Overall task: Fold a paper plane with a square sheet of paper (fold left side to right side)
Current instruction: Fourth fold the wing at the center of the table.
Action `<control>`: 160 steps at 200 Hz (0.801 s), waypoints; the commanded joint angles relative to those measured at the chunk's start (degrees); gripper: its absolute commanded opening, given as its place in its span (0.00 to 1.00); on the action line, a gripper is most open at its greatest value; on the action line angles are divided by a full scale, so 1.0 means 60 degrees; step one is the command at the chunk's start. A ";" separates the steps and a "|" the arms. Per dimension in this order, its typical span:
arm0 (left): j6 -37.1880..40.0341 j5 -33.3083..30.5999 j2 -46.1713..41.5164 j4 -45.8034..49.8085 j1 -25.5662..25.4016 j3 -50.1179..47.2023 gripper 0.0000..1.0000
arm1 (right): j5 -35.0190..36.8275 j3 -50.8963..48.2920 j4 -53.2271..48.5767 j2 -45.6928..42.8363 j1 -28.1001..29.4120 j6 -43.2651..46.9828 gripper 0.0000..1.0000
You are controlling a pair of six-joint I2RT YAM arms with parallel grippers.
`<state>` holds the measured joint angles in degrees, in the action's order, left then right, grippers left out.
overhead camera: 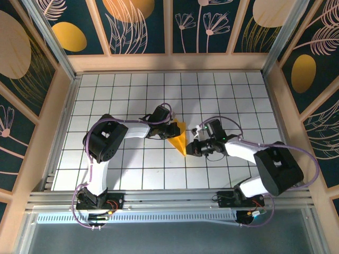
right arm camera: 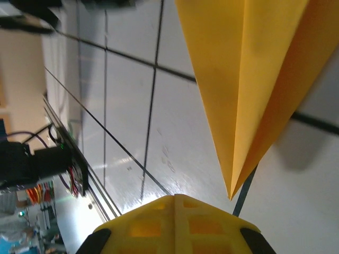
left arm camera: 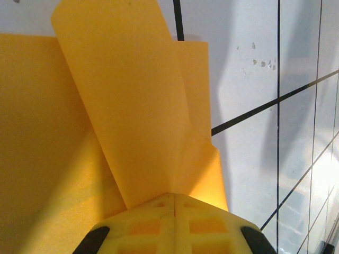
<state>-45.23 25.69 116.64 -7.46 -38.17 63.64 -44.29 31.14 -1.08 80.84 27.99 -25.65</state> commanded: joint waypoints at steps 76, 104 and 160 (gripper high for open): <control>0.0061 -0.0657 0.0260 0.0570 0.0027 -0.0352 0.03 | 0.0590 0.0458 0.2297 0.1385 0.0069 -0.0919 0.00; 0.0055 -0.0649 0.0235 0.0556 0.0023 -0.0351 0.03 | 0.0860 0.0746 0.2315 0.1853 0.0076 -0.0795 0.00; 0.0015 -0.0642 0.0108 0.0490 0.0032 -0.0352 0.03 | 0.1295 0.0817 0.1805 0.2567 0.0086 -0.0504 0.00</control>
<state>-45.23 25.65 116.53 -7.77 -38.17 63.40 -38.79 35.38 11.14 94.32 28.12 -30.35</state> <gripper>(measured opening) 0.044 0.047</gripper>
